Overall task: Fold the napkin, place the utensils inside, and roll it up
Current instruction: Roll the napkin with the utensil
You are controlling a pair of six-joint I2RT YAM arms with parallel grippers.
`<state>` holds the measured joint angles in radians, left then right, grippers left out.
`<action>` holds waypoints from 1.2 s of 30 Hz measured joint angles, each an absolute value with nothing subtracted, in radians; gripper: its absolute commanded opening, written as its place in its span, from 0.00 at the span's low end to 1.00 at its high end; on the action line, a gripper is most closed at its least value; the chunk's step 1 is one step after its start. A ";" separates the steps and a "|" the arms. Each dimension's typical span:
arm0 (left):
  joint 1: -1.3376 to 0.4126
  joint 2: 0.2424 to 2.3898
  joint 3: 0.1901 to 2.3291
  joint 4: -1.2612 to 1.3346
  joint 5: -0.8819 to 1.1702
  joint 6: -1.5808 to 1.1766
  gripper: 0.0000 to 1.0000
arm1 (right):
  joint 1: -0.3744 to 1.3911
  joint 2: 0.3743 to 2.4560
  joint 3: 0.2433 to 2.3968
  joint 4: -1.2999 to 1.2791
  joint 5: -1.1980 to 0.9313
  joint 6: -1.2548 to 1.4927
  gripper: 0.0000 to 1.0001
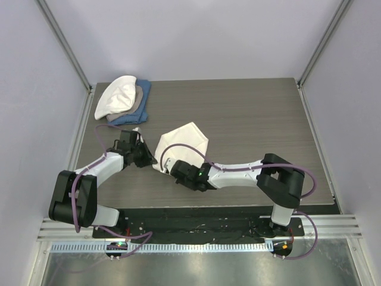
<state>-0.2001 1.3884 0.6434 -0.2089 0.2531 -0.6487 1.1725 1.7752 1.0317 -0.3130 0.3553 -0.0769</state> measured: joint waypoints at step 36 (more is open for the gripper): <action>-0.200 1.428 0.686 -0.267 0.176 -0.619 0.00 | 0.876 1.749 1.270 -0.540 -0.471 0.047 0.55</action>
<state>-0.2001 1.4277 0.6861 -0.2672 0.1761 -0.6186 0.8761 1.7493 1.2701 -0.5396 -0.4713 0.0467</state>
